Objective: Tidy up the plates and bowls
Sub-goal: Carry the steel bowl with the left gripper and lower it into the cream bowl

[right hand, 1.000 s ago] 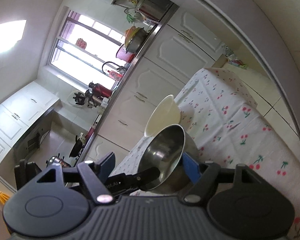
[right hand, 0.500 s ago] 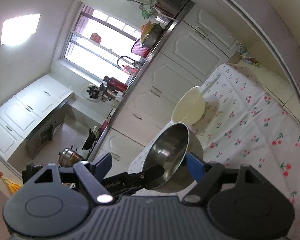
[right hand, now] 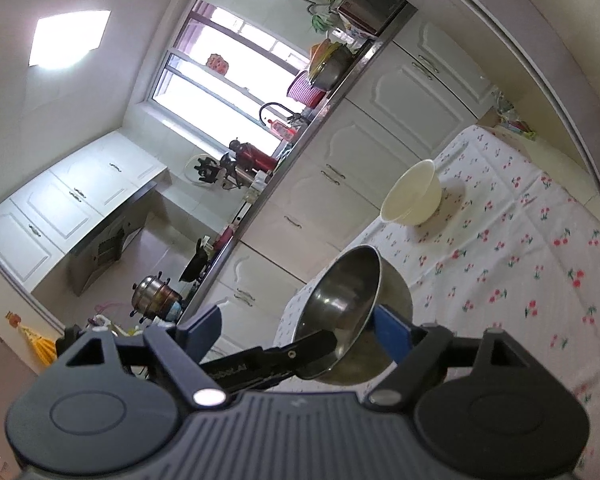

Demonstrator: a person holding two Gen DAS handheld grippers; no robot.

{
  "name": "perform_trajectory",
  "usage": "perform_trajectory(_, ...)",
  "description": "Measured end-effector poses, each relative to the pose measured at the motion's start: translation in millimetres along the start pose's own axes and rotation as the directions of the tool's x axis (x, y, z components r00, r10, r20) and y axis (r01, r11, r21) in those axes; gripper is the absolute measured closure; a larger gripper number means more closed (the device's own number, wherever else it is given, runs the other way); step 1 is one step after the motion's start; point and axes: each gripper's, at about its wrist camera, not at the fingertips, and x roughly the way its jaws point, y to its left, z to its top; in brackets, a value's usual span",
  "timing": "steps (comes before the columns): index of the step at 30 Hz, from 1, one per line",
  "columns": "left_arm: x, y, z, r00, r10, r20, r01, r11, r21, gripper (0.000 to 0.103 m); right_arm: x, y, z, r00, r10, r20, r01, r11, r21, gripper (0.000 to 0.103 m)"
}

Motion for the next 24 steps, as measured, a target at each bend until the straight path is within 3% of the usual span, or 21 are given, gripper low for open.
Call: perform_trajectory(24, -19.6, 15.0, -55.3, 0.997, -0.012, -0.075, 0.011, 1.0, -0.006, 0.077, -29.4, 1.9, -48.6, 0.996, -0.029, -0.084, 0.035, 0.997, 0.072, 0.019)
